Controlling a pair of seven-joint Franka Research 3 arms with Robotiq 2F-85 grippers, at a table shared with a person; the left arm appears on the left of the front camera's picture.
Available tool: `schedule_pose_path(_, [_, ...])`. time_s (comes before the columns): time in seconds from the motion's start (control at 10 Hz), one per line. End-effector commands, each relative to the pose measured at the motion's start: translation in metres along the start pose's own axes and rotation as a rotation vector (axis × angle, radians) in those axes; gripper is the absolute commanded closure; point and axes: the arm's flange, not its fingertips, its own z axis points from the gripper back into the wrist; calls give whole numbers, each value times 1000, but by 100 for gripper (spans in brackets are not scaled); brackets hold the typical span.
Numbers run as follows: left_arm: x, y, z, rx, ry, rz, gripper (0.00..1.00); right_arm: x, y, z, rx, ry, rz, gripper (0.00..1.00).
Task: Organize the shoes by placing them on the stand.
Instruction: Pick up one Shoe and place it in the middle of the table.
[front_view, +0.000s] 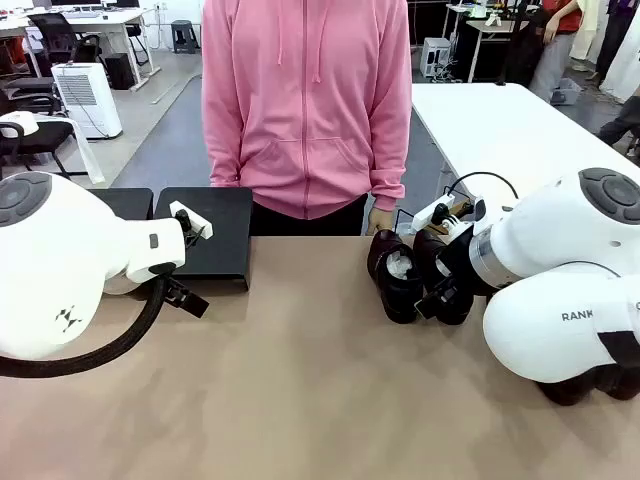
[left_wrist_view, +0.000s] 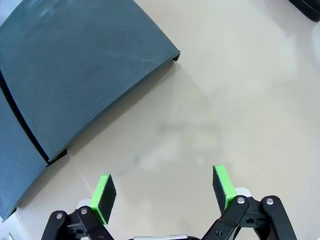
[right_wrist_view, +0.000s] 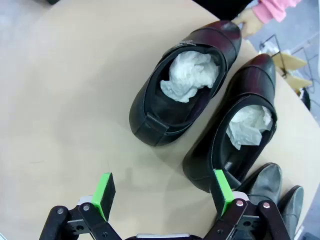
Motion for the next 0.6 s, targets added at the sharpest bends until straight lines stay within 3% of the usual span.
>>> schedule_pose_path(0.0, [0, 0, 0, 0, 0, 0, 0, 0, 0, 0, 0, -1, 0, 0])
schedule_pose_path(0.5, [0, 0, 0, 0, 0, 0, 0, 0, 0, 0, 0, -1, 0, 0])
